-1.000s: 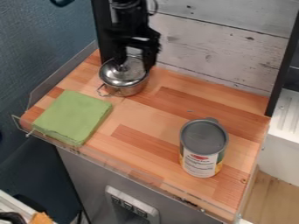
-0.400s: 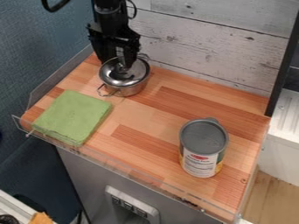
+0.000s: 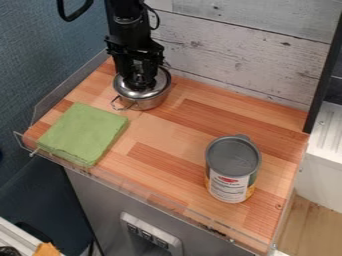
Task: Take the cover pan and put it on the table
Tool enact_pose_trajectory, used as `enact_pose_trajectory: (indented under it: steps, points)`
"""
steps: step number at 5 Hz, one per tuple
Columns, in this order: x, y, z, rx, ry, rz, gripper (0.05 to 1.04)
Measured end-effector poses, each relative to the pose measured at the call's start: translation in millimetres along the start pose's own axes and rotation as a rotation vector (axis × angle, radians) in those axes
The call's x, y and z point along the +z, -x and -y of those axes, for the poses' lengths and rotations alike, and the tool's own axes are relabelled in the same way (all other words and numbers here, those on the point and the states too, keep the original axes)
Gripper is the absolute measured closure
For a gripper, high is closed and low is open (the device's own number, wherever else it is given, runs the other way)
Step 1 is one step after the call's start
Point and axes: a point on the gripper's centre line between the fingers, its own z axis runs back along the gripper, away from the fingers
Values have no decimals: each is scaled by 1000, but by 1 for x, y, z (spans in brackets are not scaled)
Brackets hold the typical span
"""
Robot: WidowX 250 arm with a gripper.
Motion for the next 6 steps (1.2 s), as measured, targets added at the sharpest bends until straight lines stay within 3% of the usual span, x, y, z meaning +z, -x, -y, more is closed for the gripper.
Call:
enact_pose_trajectory:
  steps: [1, 2, 3, 4, 6]
  points:
    - [1, -1, 4, -20, -8, -3, 696]
    - [6, -3, 7, -14, -10, 13, 798]
    - [45, -14, 16, -25, -23, 114, 799]
    - [70, -6, 36, -50, -22, 163, 799]
    - [53, 38, 96, -148, 96, 88, 799]
